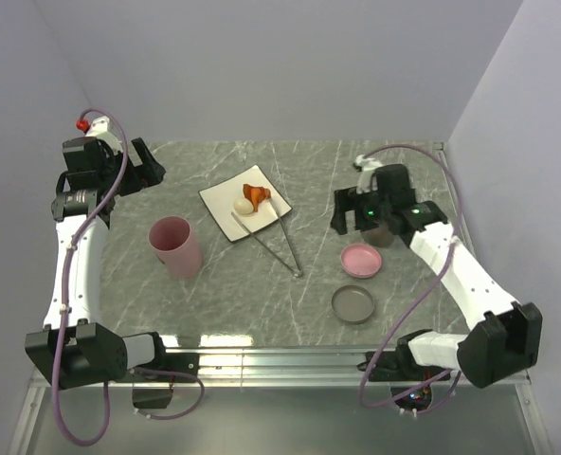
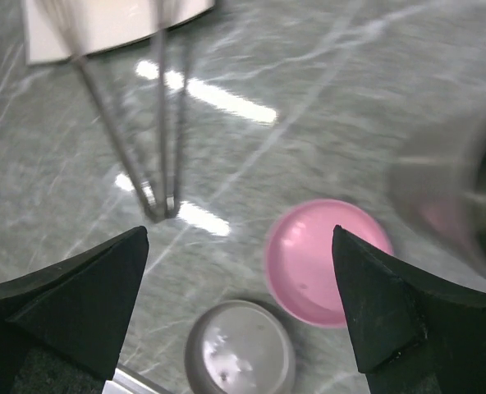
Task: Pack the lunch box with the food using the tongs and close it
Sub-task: Pick up the clamp from the plate.
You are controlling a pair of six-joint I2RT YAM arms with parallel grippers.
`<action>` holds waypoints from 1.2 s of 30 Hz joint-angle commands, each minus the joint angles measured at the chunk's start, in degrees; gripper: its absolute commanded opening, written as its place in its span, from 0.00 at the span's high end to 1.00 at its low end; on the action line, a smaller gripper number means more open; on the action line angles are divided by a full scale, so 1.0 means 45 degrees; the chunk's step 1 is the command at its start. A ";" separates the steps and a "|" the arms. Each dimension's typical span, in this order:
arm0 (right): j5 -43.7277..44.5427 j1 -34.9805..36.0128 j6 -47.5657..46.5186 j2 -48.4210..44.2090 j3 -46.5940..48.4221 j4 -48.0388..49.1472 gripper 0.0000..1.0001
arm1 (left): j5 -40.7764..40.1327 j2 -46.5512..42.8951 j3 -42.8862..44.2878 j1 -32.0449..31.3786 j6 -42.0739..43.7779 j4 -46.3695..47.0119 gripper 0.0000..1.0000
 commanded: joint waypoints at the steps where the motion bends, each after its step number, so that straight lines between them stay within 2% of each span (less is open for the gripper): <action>1: 0.1009 0.1854 -0.0241 0.0382 0.0492 0.0928 0.00 | -0.0166 0.0115 0.0647 0.0029 0.0330 -0.0289 0.01; 2: 0.1167 0.2632 -0.0261 0.0558 0.0511 0.1181 0.00 | -0.0108 0.0076 0.0627 0.0010 0.0369 -0.0269 0.01; 11: 0.1734 0.4494 -0.0339 0.3272 0.0784 0.1828 0.00 | 0.0811 -0.0003 0.0432 0.0009 0.0662 -0.0035 0.01; 19: 0.0895 0.4885 -0.1121 0.4934 0.1410 0.1203 0.00 | 0.0947 0.0290 0.0198 0.0029 0.0526 0.0063 0.01; 26: 0.1988 0.5549 -0.1101 0.5810 0.1350 0.1166 0.00 | 0.0966 0.0486 0.0276 0.0029 0.0487 0.0102 0.01; 36: 0.2029 0.5823 -0.1063 0.7258 0.2112 0.1027 0.00 | 0.1201 0.0681 0.0393 0.0009 0.0545 0.0043 0.01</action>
